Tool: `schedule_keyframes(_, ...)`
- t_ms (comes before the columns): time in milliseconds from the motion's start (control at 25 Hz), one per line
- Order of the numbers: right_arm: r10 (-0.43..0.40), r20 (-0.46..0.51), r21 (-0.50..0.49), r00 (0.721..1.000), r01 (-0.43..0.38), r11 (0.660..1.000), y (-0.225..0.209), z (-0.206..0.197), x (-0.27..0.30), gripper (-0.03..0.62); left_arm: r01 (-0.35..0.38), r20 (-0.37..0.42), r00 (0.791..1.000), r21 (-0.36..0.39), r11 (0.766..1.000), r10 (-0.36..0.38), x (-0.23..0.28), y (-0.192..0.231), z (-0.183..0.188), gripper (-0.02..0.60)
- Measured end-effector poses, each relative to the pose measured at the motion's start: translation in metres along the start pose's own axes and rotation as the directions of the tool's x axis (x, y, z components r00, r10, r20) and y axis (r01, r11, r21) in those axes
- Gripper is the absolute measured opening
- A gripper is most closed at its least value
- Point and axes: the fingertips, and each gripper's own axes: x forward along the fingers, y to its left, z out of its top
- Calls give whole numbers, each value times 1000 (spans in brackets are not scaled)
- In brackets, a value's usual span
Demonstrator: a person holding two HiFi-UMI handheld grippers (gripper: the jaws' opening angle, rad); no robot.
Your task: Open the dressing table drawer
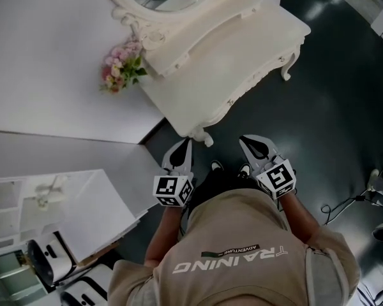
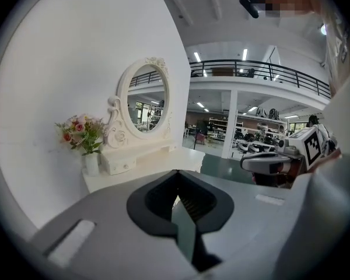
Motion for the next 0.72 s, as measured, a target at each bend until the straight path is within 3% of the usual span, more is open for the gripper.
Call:
schedule_keyframes(360,-32,-65,10,997,33,999,-17,-8,18,2,31,-17,999,-40,999,-31,36,20,-6,18)
schedule_keyframes(520,-60,-75,-3,995,60,998,-38,7,31,2,55,32,998,-36,998,-54,65,31,19,18)
schedule_keyframes(720,-33,-74,-57,997,29,998,-47,32,73,2,53,70,996,-51,997,-49,86,56,38,19)
